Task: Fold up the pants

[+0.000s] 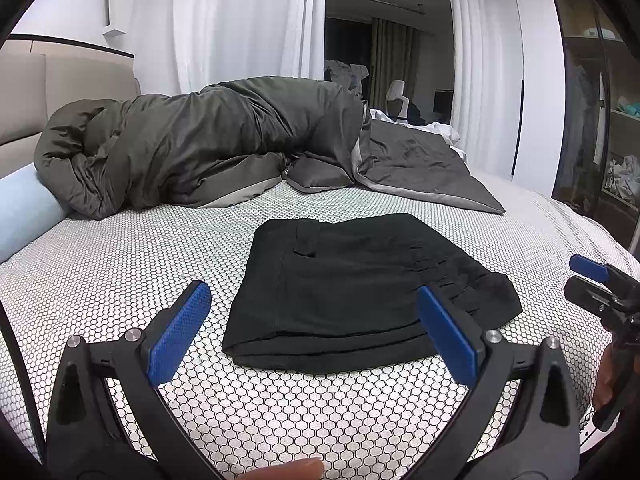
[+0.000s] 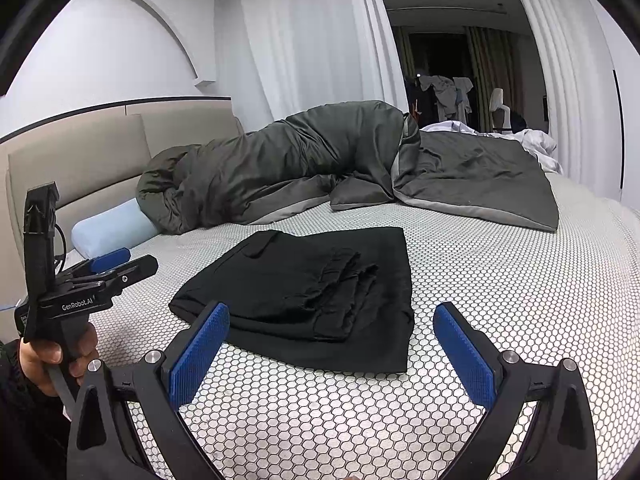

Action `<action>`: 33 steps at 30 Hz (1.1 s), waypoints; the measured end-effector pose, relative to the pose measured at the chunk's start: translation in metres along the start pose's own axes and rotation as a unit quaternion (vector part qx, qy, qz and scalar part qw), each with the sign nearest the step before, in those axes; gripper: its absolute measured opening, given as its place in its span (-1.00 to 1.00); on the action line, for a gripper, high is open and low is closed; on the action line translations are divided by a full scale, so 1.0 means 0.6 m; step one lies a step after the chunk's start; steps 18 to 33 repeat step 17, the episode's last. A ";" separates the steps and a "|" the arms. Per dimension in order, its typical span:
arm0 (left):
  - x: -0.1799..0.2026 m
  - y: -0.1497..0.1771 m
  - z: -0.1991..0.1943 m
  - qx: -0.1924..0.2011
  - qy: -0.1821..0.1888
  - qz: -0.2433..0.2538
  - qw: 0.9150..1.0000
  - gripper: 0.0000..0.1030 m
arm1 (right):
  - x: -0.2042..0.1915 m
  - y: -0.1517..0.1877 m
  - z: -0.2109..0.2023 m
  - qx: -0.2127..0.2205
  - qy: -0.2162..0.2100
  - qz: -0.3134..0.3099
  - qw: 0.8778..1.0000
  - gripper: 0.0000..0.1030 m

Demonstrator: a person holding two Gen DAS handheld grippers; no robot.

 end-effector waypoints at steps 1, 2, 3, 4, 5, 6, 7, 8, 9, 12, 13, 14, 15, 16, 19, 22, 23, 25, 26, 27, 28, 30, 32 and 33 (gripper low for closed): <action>0.000 0.000 0.000 0.000 0.000 0.000 1.000 0.98 | 0.000 0.000 0.000 0.000 0.000 0.000 1.000 1.00; 0.000 0.000 0.000 0.000 0.000 0.000 1.000 0.98 | -0.001 0.000 0.001 0.000 0.000 0.000 1.000 1.00; 0.000 0.000 0.000 0.000 0.000 0.000 1.000 0.98 | -0.001 0.001 0.001 0.000 0.000 0.001 1.000 1.00; 0.000 0.000 0.000 0.001 0.000 0.000 1.000 0.98 | -0.002 0.001 0.001 0.000 -0.001 0.001 1.000 1.00; 0.000 0.000 0.001 0.001 0.000 0.000 1.000 0.98 | -0.003 0.002 0.001 0.000 -0.001 0.000 1.000 1.00; 0.000 0.000 0.001 0.000 0.000 0.000 1.000 0.98 | -0.004 0.001 0.001 0.000 0.000 -0.001 1.000 1.00; 0.000 0.000 0.000 0.000 -0.001 0.000 1.000 0.98 | -0.005 0.002 0.001 0.000 -0.001 -0.003 1.000 1.00; -0.002 0.000 0.000 0.000 0.000 -0.001 1.000 0.98 | -0.007 0.002 0.001 -0.001 -0.001 -0.005 1.000 1.00; -0.004 0.000 0.000 0.000 0.001 0.000 1.000 0.98 | -0.007 0.003 0.002 -0.002 -0.001 -0.005 1.000 1.00; 0.002 0.000 0.000 0.001 0.000 0.001 1.000 0.98 | -0.009 0.004 0.002 -0.003 -0.002 -0.007 1.000 1.00; 0.004 0.000 0.000 0.001 0.000 0.001 1.000 0.98 | -0.010 0.003 0.002 -0.003 -0.003 -0.007 1.000 1.00; 0.006 0.001 0.000 0.001 -0.004 0.001 1.000 0.98 | -0.010 0.003 0.002 -0.002 -0.003 -0.007 1.000 1.00; 0.007 0.000 -0.001 0.001 -0.005 0.001 1.000 0.98 | -0.010 0.003 0.002 -0.002 -0.003 -0.006 1.000 1.00; 0.006 0.000 -0.001 0.001 -0.004 0.000 1.000 0.98 | -0.010 0.002 0.002 -0.002 -0.003 -0.006 1.000 1.00; 0.007 0.000 -0.001 0.001 -0.004 -0.001 1.000 0.98 | -0.010 0.002 0.002 -0.003 -0.003 -0.005 1.000 1.00; 0.007 0.000 -0.001 0.001 -0.004 -0.001 1.000 0.98 | -0.010 0.002 0.002 -0.003 -0.003 -0.005 1.000 1.00; 0.007 0.000 -0.001 0.001 -0.004 -0.001 1.000 0.98 | -0.010 0.002 0.002 -0.003 -0.003 -0.005 1.000 1.00; 0.007 0.000 -0.001 0.001 -0.004 -0.001 1.000 0.98 | -0.010 0.002 0.002 -0.003 -0.003 -0.005 1.000 1.00; 0.007 0.000 -0.001 0.001 -0.004 -0.001 1.000 0.98 | -0.010 0.002 0.002 -0.003 -0.003 -0.005 1.000 1.00; 0.007 0.000 -0.001 0.001 -0.004 -0.001 1.000 0.98 | -0.010 0.002 0.002 -0.003 -0.003 -0.005 1.000 1.00; 0.007 0.000 -0.001 0.001 -0.004 -0.001 1.000 0.98 | -0.010 0.002 0.002 -0.003 -0.003 -0.005 1.000 1.00; 0.007 0.000 -0.001 0.001 -0.004 -0.001 1.000 0.98 | -0.010 0.002 0.002 -0.003 -0.003 -0.005 1.000 1.00; 0.007 0.000 -0.001 0.001 -0.004 -0.001 1.000 0.98 | -0.010 0.002 0.002 -0.003 -0.003 -0.005 1.000 1.00; 0.007 0.000 -0.001 0.001 -0.004 -0.001 1.000 0.98 | -0.010 0.002 0.002 -0.003 -0.003 -0.005 1.000 1.00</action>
Point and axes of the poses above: each gripper's, at about its wrist camera, not at the fingertips, and z roughly the way its jaws point, x to its right, y to its underside, the point moved 2 cm from there along z, roughly the way its jaws point, and after that the axes turned 11 degrees about x, right-handed, at the moved point
